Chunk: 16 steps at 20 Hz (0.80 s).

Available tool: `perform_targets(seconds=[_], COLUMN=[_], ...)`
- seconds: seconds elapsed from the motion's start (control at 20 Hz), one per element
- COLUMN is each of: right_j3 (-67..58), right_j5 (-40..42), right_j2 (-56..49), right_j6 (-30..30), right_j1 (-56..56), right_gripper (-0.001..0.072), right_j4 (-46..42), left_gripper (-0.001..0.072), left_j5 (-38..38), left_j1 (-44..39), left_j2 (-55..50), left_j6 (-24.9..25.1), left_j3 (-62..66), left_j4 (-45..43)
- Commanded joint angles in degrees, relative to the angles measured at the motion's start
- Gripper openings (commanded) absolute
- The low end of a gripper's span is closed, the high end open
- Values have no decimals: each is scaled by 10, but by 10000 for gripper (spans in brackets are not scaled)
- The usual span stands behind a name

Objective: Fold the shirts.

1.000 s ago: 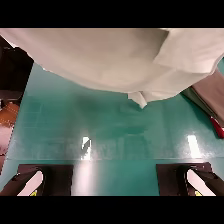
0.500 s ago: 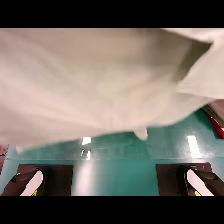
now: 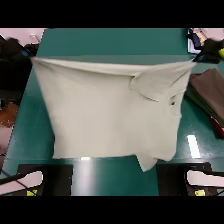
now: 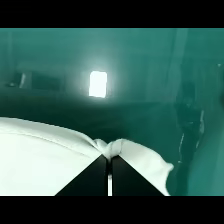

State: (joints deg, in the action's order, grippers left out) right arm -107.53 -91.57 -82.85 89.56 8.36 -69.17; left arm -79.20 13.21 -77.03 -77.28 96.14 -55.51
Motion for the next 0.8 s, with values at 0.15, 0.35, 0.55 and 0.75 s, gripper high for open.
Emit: perform_targets(seconds=[0.15,0.35,0.55,0.75], right_j3=[54,54,54,54], right_j5=[288,425,468,398], right_j2=[-119,-151,-163,-162], right_j6=[3,3,5,3], right_j1=[-52,-76,-101,-107], right_gripper=[11,11,11,11], right_j4=[0,-2,-96,-151], left_gripper=[24,25,25,24], left_j5=[133,249,303,235], left_j1=[0,0,0,0], left_j2=[-166,-180,-180,-180], left_j6=[64,118,140,143], left_j3=[-24,-24,-24,-24], left_j4=[47,83,68,10])
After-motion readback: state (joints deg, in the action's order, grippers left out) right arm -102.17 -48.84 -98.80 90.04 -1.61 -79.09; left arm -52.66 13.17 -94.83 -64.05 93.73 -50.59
